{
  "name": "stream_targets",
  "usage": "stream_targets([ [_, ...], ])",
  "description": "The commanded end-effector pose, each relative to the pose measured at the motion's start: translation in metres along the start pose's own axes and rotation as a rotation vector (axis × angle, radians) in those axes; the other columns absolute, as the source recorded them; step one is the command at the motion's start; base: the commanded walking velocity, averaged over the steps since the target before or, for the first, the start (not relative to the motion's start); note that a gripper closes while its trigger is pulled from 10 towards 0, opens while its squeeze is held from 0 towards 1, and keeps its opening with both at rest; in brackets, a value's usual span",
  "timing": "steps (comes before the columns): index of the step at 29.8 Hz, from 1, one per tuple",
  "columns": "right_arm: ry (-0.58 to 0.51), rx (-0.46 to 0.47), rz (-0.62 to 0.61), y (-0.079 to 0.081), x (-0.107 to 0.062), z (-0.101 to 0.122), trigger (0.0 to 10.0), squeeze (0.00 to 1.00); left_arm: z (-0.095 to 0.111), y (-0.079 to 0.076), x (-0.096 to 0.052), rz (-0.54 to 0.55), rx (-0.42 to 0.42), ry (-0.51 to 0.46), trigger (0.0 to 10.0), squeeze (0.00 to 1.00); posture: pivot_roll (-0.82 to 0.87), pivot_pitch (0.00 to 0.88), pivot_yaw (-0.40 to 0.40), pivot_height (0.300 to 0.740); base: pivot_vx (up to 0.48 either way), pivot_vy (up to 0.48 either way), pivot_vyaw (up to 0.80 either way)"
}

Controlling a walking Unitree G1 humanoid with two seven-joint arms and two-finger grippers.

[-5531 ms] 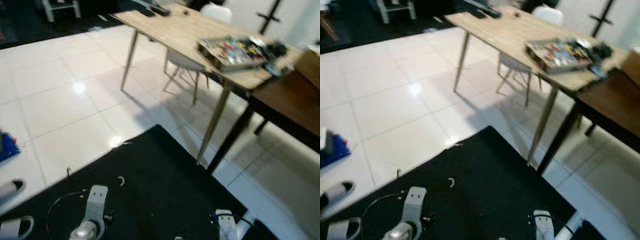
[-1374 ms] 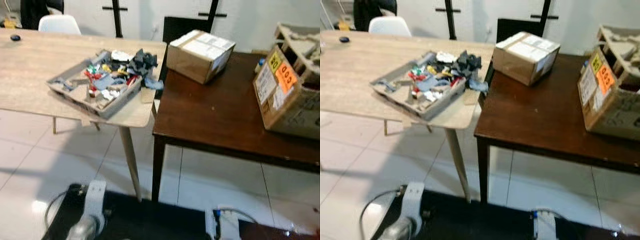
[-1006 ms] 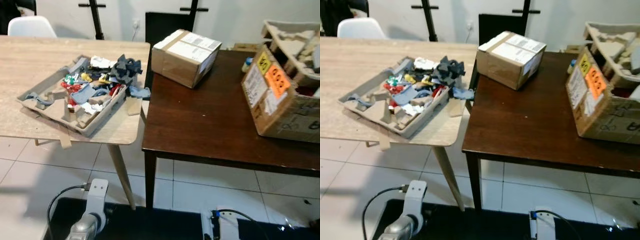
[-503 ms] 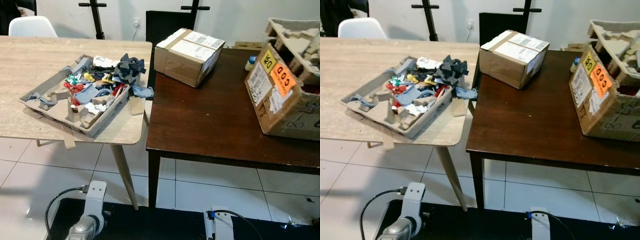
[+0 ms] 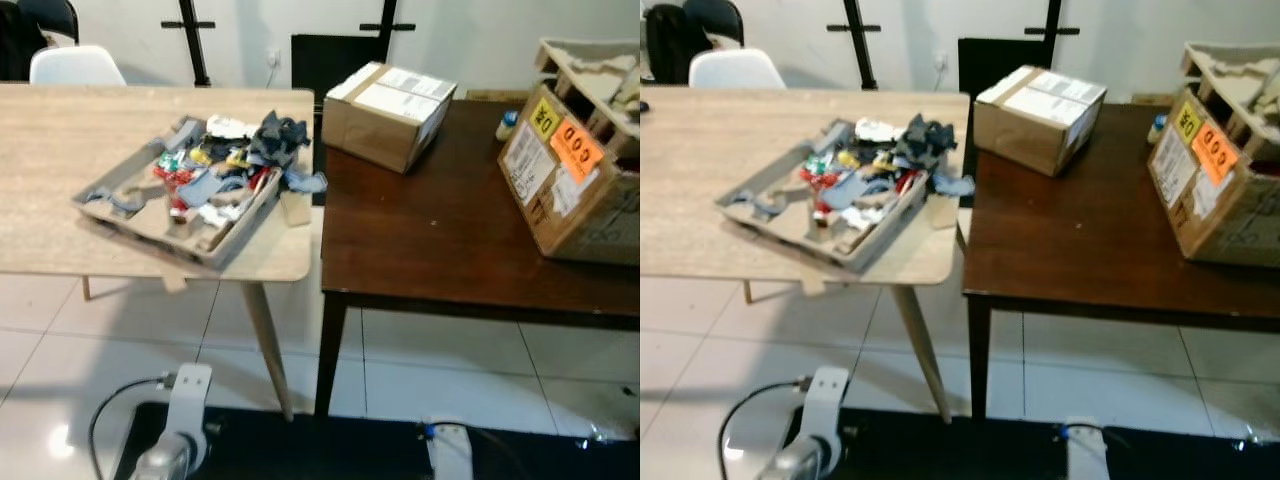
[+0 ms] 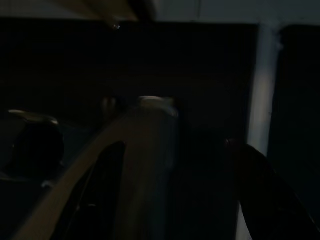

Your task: Picking trash to rubbish bin

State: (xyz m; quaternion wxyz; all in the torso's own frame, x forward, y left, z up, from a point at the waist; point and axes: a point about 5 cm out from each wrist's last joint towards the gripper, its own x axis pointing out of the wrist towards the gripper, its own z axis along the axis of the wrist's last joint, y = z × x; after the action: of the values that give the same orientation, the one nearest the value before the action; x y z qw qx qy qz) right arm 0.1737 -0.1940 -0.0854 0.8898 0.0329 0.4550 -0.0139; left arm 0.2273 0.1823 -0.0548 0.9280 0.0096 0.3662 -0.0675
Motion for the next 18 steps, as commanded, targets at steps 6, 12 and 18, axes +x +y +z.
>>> stream_targets([
  [6, 0.025, 0.013, -0.014, -0.0049, -0.0020, -0.0079, 10.0, 0.00, -0.0082, 0.0024, -0.0022, 0.001, 0.023, 0.041, 10.0, 0.00, 0.05, 0.120, 0.032, 0.740, 0.000, 0.276, 0.00],
  [12, 0.025, 0.015, -0.017, -0.0056, -0.0023, -0.0085, 10.0, 0.00, -0.0096, 0.0042, -0.0026, 0.007, 0.040, 0.060, 10.0, 0.00, 0.05, 0.121, 0.031, 0.740, 0.000, -0.445, 0.00],
  [18, 0.026, 0.015, -0.019, -0.0062, -0.0025, -0.0090, 10.0, 0.00, -0.0116, 0.0055, -0.0032, 0.022, 0.017, 0.066, 10.0, 0.00, 0.06, 0.123, 0.030, 0.740, 0.000, -0.391, 0.00],
])
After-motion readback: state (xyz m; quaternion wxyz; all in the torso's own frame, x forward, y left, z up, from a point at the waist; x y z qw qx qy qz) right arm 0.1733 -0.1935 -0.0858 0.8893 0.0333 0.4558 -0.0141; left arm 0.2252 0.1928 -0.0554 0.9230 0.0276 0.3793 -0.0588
